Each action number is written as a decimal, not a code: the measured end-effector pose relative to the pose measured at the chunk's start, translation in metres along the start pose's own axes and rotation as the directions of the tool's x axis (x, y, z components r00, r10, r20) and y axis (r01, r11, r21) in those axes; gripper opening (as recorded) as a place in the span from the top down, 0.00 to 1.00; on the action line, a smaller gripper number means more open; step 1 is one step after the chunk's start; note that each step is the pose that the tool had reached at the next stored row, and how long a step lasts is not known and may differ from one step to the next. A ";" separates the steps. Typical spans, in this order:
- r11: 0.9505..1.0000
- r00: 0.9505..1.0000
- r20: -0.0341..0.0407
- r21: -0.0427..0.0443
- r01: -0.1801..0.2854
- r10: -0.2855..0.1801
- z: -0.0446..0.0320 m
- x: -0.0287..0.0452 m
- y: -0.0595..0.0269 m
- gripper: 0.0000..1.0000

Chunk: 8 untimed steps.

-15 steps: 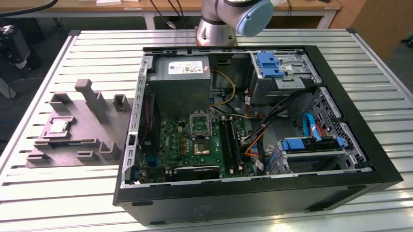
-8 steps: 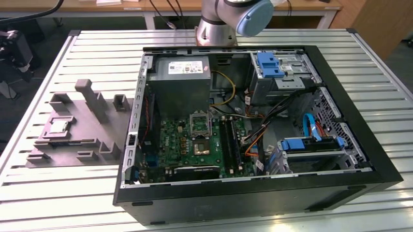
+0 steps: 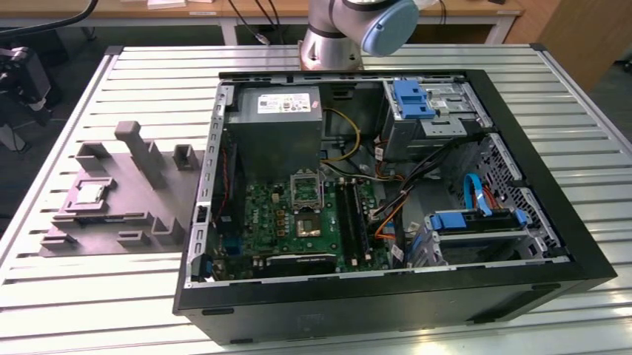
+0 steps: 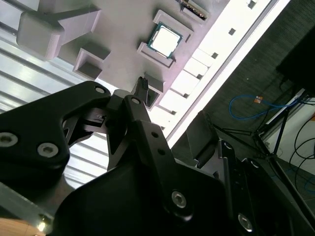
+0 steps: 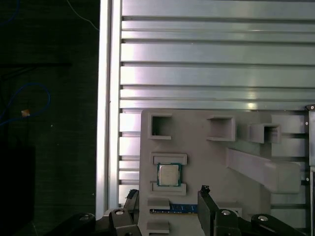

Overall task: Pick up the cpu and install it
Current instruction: 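Pick up the cpu and move it towards the insertion slot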

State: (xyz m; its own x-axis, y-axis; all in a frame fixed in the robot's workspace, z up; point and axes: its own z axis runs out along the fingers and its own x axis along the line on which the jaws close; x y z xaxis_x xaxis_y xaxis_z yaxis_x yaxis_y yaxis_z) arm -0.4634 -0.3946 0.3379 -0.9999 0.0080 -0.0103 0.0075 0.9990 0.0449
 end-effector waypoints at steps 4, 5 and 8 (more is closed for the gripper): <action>1.000 1.000 0.000 0.000 0.000 0.000 0.0003 0.0000 0.0000 0.41; 1.000 1.000 0.001 0.000 0.000 0.000 0.0011 0.0000 0.0000 0.41; 1.000 1.000 0.000 0.000 0.000 0.000 0.0045 0.0001 -0.0002 0.41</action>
State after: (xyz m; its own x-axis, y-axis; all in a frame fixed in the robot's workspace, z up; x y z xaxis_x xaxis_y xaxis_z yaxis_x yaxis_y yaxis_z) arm -0.4634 -0.3946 0.3334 -0.9999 0.0080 -0.0103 0.0075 0.9990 0.0450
